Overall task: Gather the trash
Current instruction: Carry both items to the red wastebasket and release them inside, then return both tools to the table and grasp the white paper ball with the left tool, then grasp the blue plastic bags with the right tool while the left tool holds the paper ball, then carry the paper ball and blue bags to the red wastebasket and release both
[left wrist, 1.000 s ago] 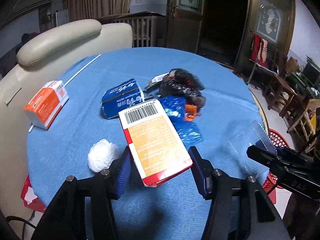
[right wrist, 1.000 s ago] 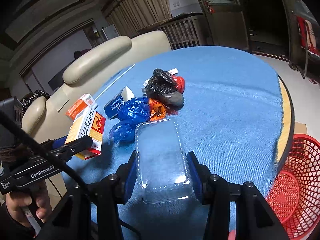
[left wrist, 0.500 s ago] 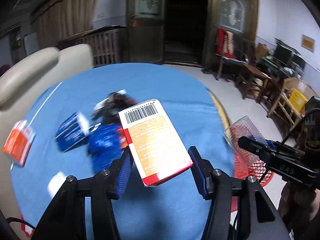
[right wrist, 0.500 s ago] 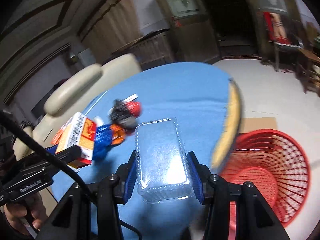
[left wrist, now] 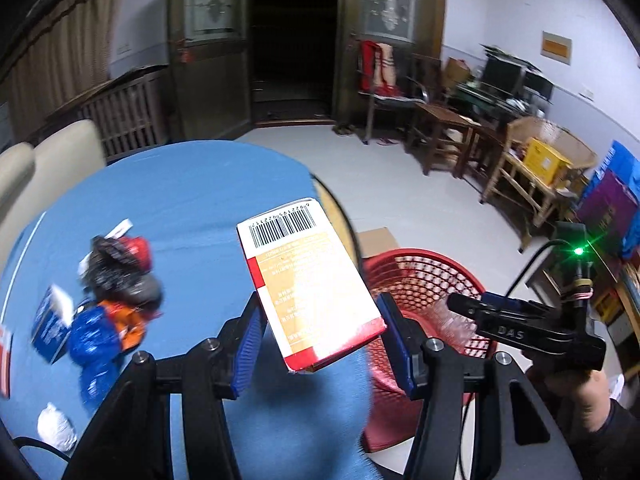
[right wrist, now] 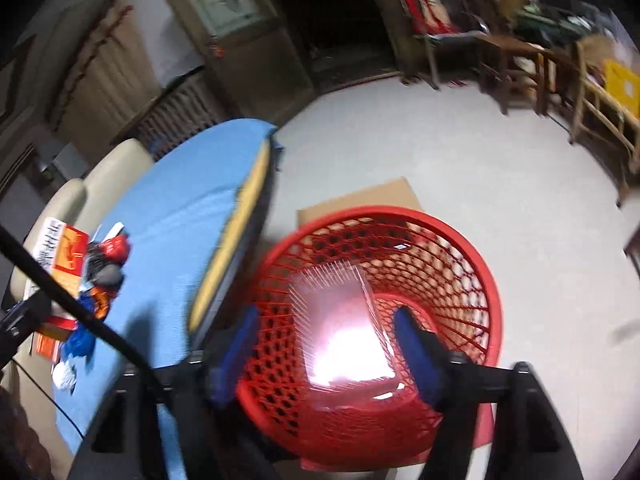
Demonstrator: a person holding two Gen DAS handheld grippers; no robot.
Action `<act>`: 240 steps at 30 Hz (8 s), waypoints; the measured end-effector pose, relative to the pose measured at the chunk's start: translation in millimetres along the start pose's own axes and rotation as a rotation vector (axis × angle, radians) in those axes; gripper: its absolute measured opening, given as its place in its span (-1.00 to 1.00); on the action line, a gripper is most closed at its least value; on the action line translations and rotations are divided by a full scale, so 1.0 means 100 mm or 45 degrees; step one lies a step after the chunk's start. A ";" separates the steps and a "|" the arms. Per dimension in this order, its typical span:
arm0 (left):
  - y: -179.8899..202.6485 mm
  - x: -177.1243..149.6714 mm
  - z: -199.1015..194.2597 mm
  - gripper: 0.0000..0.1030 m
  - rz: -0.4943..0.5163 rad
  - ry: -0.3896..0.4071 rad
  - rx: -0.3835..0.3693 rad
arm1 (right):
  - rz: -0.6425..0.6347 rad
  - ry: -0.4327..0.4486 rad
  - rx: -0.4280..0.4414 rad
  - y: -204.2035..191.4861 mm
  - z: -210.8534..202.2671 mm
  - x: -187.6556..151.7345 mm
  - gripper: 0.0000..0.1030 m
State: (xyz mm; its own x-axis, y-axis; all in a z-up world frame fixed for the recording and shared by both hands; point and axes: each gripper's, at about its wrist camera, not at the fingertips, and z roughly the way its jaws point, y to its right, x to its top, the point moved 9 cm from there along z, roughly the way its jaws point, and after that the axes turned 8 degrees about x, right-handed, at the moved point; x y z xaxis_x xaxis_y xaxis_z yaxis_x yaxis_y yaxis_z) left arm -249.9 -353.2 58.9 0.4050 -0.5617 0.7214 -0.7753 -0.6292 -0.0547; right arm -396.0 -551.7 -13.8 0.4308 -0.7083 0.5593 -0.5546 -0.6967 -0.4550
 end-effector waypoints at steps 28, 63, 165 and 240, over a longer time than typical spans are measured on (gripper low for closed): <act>0.93 -0.09 0.63 0.56 0.231 -0.221 -0.099 | 0.170 0.281 -0.160 0.60 -0.89 0.33 0.47; -1.77 -0.86 0.03 0.56 -0.392 -0.238 0.359 | -0.314 0.008 0.060 -1.48 -0.14 -0.10 0.51; -2.38 -1.24 -0.17 -0.27 -0.383 -0.314 0.666 | -0.380 -0.095 0.442 -2.27 0.45 -0.37 0.10; 0.54 0.02 0.56 -0.27 0.159 -0.201 0.032 | 0.085 0.094 -0.049 0.37 -0.25 0.16 0.55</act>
State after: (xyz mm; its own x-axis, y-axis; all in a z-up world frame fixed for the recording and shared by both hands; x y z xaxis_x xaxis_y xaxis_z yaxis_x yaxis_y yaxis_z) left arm -264.2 -418.7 19.2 0.3790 -0.7122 0.5909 -0.8129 -0.5614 -0.1553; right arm -427.5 -586.3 -4.2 0.3388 -0.7418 0.5788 -0.6078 -0.6421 -0.4672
